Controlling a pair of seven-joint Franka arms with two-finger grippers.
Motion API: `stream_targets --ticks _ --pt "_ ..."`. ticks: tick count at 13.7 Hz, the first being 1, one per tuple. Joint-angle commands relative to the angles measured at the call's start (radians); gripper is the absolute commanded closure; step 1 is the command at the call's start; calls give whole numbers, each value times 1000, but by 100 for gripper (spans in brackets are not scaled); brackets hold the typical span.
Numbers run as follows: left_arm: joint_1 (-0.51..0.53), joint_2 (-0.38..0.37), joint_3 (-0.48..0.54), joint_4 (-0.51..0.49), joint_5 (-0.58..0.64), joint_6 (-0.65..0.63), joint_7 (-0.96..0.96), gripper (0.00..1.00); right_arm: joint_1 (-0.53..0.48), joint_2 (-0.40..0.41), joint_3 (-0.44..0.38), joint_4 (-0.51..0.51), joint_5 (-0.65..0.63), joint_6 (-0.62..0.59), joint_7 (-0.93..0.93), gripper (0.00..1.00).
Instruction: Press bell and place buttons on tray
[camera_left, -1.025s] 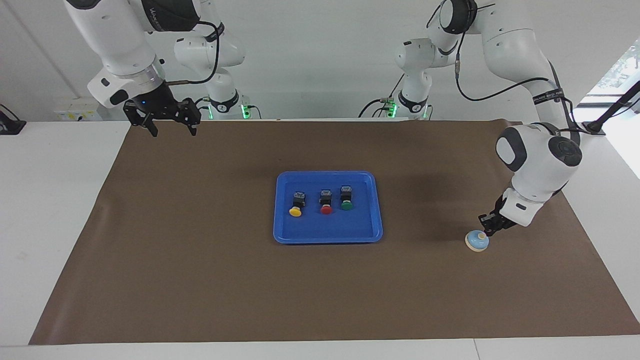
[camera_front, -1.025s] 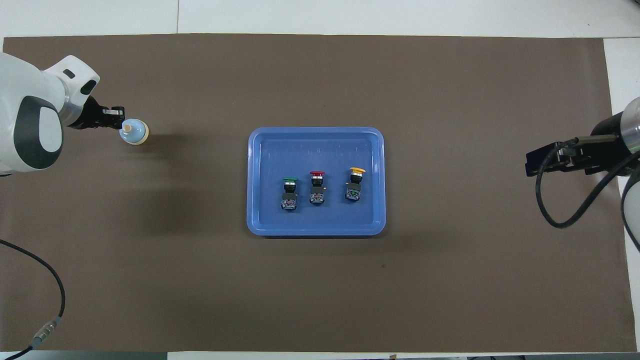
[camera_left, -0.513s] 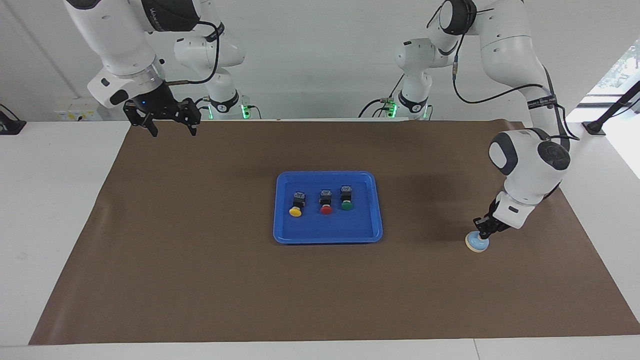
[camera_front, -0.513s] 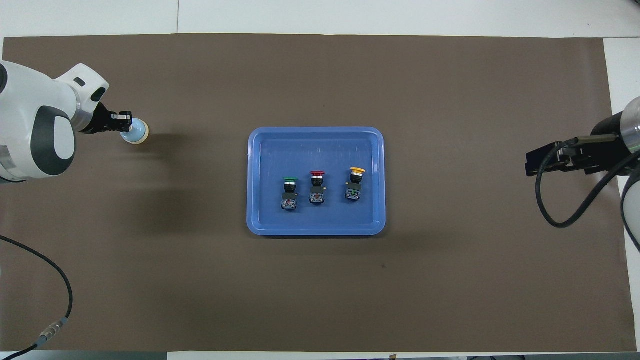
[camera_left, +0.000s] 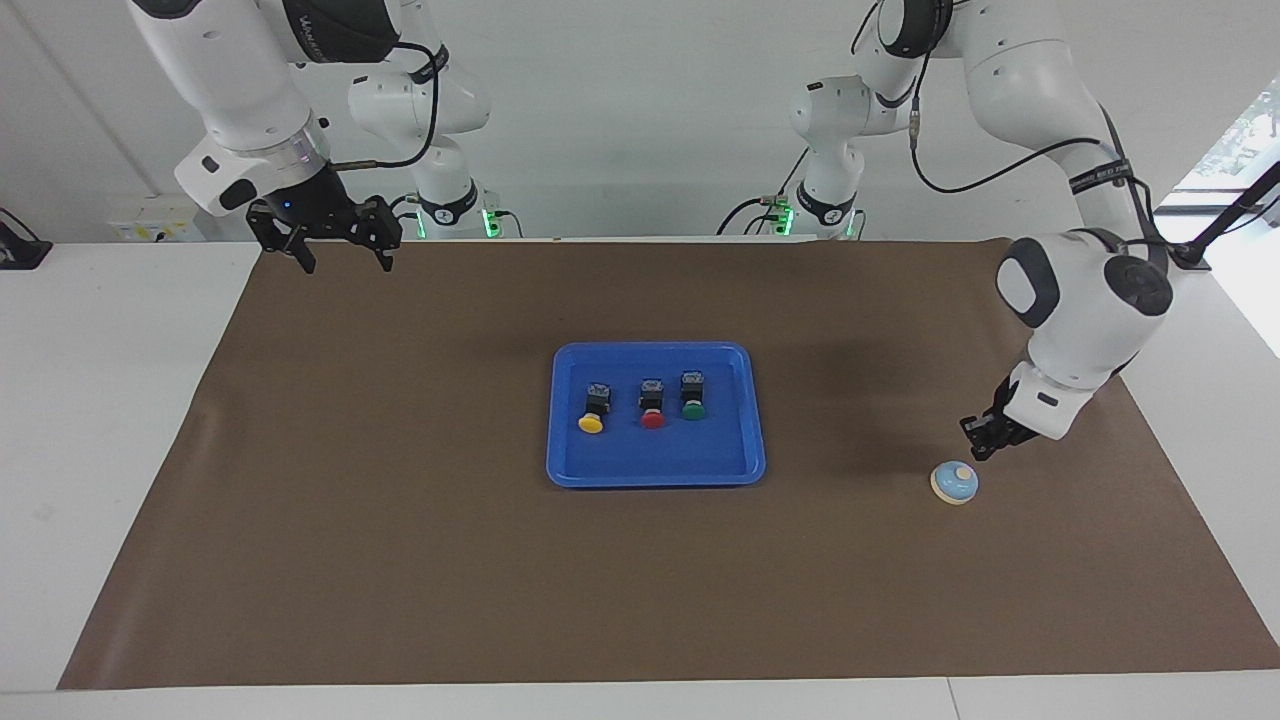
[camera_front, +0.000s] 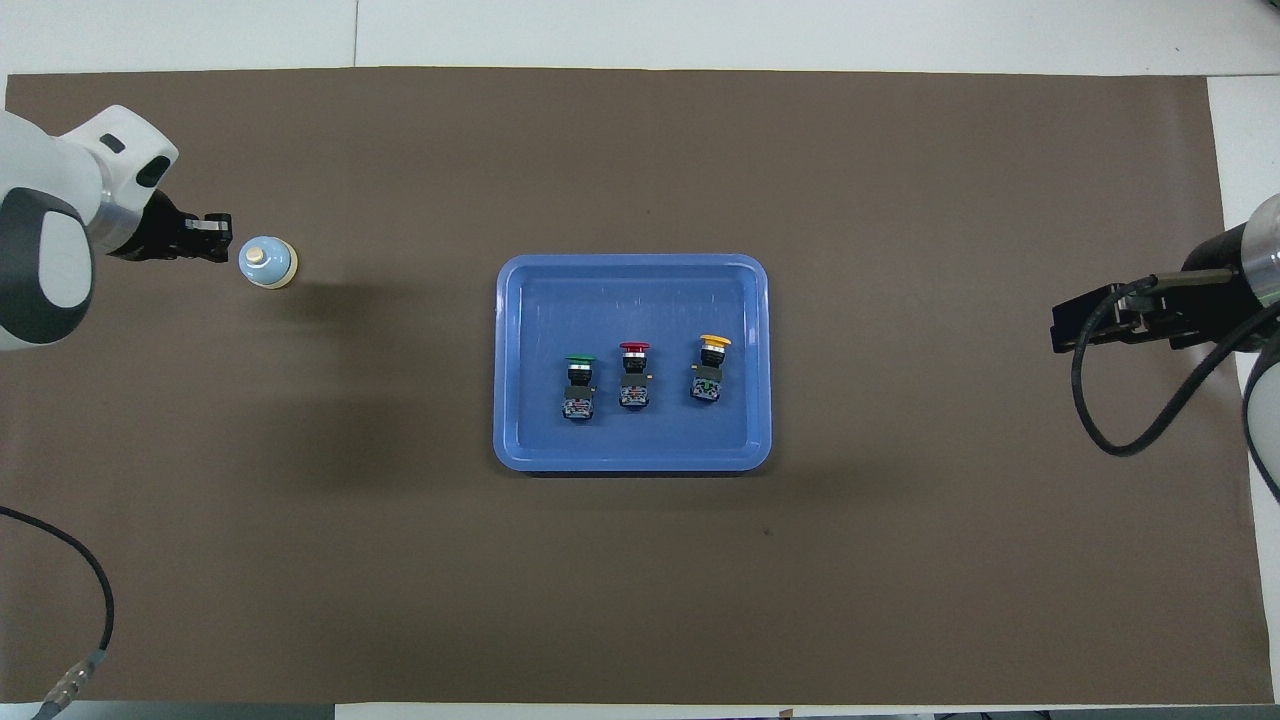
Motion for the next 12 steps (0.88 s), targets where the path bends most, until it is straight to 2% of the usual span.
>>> stream_targets --ticks 1,3,4,5,8,12 --pt "1 -165 3 -31 10 -121 -18 71 -21 -20 15 -21 -9 3 -14 0" --pt "5 -274 2 -31 10 -216 -18 30 -21 -20 15 -21 -9 3 -14 0" --pt "5 -317 2 -31 10 -258 -21 5 -21 -20 15 -21 -9 3 -14 0" --pt "5 -348 3 -31 9 -296 -23 0 -21 -20 15 -21 -9 3 -14 0" --pt "4 -397 0 -28 9 -364 -23 0 -21 -20 15 -21 -9 3 -14 0" --pt "4 -384 -1 17 12 -412 -18 0 -21 -20 15 -21 -9 3 -14 0"
